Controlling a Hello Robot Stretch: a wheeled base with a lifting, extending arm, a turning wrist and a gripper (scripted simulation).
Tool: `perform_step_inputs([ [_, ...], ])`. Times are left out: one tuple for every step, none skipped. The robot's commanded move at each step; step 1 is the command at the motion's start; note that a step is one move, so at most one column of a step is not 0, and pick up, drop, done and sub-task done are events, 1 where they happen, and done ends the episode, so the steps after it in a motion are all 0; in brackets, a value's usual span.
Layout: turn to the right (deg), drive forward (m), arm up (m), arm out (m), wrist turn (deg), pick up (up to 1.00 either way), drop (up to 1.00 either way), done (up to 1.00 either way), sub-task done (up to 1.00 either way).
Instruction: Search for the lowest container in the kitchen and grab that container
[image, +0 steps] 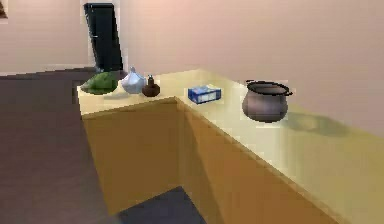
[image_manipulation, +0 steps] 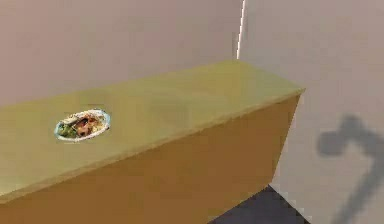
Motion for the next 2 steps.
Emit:
perform_step_inputs([
  [-30.0, 0.0, 0.0, 0.0, 0.0, 0.0, 0.0, 0.0, 0.0],
  [0.0, 0.6, 0.0, 0.0, 0.0, 0.0, 0.0, 0.0, 0.0],
])
